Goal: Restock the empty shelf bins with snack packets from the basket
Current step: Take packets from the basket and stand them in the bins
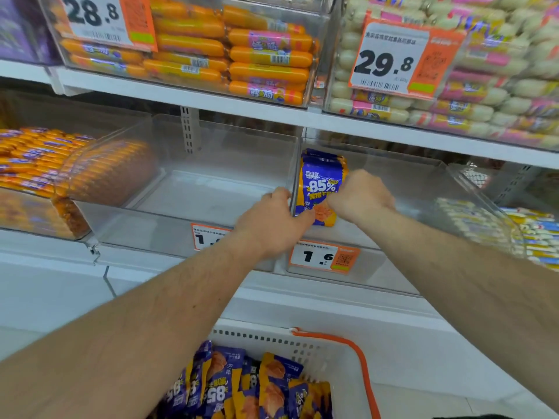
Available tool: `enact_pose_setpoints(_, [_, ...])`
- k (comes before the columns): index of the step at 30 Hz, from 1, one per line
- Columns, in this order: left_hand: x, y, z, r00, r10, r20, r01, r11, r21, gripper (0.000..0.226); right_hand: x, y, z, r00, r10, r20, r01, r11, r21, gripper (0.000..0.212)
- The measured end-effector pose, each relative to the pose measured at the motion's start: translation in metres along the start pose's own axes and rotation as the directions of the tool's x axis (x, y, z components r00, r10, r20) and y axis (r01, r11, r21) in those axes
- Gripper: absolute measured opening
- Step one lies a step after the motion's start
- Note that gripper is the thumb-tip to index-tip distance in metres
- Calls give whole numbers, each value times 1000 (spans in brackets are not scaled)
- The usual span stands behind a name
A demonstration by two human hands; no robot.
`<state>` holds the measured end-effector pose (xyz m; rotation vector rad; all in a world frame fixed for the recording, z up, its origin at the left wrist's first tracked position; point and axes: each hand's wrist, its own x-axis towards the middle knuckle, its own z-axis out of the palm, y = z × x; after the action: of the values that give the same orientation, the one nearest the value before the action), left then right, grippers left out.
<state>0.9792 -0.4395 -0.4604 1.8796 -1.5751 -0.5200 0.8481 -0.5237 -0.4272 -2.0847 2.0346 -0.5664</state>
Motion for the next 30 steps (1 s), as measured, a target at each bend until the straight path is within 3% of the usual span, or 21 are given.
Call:
enact_pose_setpoints(2, [-20,-4,-9,960,219,-175,-217,976,32,53,-29,-5,-6,973,-173,-154,169,985,-36,12])
enact_pose_setpoints(4, [-48,-14,-20,851,435,-295,-416,900,128,49,-61,-6,-4,877,-374,-301,386,922,-21,9])
enact_pose_setpoints(5, [-63,-24,-23,835,475,-279,-452,880,145,47,-78,-3,3,790,-482,-378,519,855,-4,10])
enact_pose_setpoints(7, [-90,-49,-26,909,403,-111,-386,911,146,40,-105,2,25,634,-627,-452,714,700,29,14])
enact_pose_setpoints(8, [-99,-63,-26,949,314,10,-312,935,171,36,-115,6,40,609,-674,-418,757,651,55,16])
enact_pose_setpoints(9, [-104,-76,-24,967,225,123,-247,946,211,34,-123,10,58,631,-709,-313,765,636,101,16])
enact_pose_setpoints(11, [-107,-99,-18,944,46,326,-150,942,300,36,-132,16,95,696,-715,75,699,697,158,9])
enact_pose_setpoints(13, [-108,-111,-15,874,-87,479,-99,932,350,40,-136,22,133,591,-638,493,713,699,49,5])
enact_pose_setpoints(16, [-108,-118,-10,774,-160,612,-113,917,383,45,-148,28,183,401,-486,777,793,609,-28,8])
enact_pose_setpoints(19, [-109,-112,-8,698,-191,690,-152,902,404,50,-167,39,228,348,-367,863,754,657,-25,11])
enact_pose_setpoints(21, [-108,-110,-7,674,-200,711,-166,897,409,51,-179,45,248,333,-313,889,697,717,-9,28])
enact_pose_setpoints(23, [-107,-111,-7,663,-207,720,-175,892,417,52,-189,46,261,308,-296,904,677,735,10,19])
enact_pose_setpoints(25, [-105,-112,-7,653,-214,727,-182,887,425,52,-195,45,268,320,-299,899,705,709,-15,10])
enact_pose_setpoints(27, [-103,-113,-8,648,-220,729,-190,880,434,51,-196,41,268,341,-320,884,745,666,-46,19])
enact_pose_setpoints(30, [-100,-114,-7,645,-228,730,-180,882,435,49,-190,34,256,335,-366,868,813,578,-70,15])
